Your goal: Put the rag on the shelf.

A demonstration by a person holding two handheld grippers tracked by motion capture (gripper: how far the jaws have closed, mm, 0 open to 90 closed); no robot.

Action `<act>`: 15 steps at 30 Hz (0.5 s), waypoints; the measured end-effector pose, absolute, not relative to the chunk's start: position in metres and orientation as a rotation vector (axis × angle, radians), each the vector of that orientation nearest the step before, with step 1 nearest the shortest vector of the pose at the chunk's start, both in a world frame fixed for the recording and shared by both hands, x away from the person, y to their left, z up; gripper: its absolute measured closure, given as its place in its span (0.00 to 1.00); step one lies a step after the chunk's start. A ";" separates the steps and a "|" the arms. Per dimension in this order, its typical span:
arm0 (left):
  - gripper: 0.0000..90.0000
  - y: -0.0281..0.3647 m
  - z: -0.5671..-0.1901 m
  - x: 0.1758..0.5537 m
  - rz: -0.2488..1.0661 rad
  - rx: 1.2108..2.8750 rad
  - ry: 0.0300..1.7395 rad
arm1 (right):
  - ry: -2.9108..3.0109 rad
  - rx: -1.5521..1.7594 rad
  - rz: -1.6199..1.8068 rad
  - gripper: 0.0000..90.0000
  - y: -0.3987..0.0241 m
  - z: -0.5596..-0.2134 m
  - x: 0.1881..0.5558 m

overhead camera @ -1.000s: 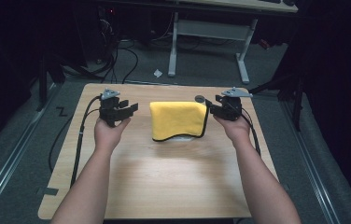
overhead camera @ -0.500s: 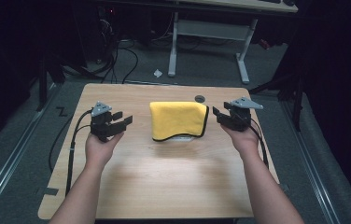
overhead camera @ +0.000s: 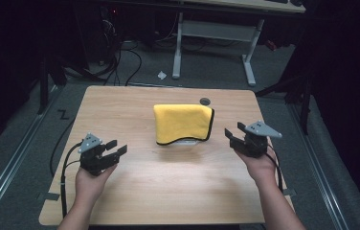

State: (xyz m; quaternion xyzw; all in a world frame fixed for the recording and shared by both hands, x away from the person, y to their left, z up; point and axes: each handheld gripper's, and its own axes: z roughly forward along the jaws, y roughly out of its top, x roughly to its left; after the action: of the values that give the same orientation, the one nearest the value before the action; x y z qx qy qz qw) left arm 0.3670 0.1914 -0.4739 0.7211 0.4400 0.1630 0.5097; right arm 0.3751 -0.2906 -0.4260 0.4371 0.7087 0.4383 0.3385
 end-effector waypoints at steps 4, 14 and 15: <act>0.55 0.194 -0.488 0.351 0.368 1.757 1.063 | 1.879 1.080 1.114 0.47 -0.282 -0.441 0.354; 0.53 0.176 -0.516 0.316 0.290 1.891 1.048 | 1.982 1.078 1.117 0.47 -0.259 -0.484 0.317; 0.53 0.170 -0.519 0.311 0.272 1.912 1.039 | 1.993 1.076 1.116 0.47 -0.257 -0.487 0.315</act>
State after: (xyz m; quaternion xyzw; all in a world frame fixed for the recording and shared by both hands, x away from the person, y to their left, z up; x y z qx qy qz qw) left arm 0.3111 0.1703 -0.5187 0.7755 0.4216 0.1102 0.4569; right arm 0.3149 -0.2574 -0.4874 0.4061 0.7521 0.4210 0.3036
